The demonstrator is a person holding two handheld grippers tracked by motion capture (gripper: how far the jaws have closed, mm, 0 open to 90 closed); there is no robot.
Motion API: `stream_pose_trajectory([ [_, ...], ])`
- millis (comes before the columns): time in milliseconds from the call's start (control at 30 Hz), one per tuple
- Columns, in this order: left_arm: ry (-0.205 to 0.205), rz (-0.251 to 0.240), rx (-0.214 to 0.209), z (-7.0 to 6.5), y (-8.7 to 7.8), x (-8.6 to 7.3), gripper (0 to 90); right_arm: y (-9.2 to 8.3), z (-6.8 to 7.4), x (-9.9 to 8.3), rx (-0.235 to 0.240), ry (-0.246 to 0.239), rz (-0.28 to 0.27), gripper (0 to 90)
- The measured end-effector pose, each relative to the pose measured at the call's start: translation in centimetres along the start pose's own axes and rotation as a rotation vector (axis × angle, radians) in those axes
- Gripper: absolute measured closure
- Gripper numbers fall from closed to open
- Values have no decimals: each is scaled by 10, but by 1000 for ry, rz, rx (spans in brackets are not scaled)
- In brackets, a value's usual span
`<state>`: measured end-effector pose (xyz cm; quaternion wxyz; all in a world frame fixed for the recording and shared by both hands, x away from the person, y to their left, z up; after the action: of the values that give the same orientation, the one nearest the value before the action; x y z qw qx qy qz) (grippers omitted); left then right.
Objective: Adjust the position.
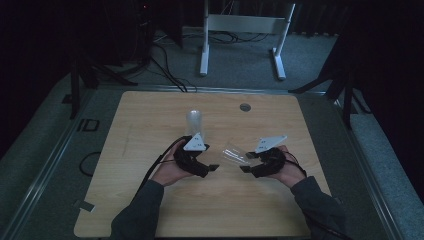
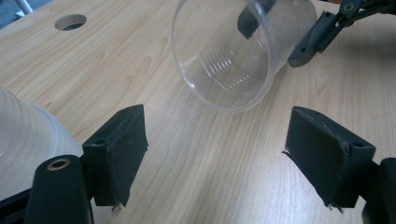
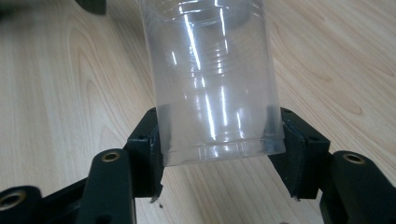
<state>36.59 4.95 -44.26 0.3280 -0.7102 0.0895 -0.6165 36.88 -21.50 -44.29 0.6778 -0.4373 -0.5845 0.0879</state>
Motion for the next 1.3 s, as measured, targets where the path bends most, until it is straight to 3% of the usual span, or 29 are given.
stream_pose_trajectory([
  [467,-33,-52,-5,3,-3,0,208,-2,1,-3,21,48,-110,417],
  [867,-72,-114,-23,6,-7,1,212,-4,2,0,16,52,-161,417],
  [1300,-74,-129,-22,4,-5,2,212,-4,3,-2,18,76,-209,418],
])
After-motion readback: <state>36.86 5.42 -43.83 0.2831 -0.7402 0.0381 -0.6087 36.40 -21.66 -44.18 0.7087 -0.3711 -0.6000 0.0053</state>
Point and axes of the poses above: each handheld gripper's, and its own axes: y roughly forward along the jaws, x roughly out of its top, z roughly to its left, the point moved 2 cm from there along y, roughly forward along the jaws, and after that the axes turned 5 degrees about -x, right-handed, at the moved point
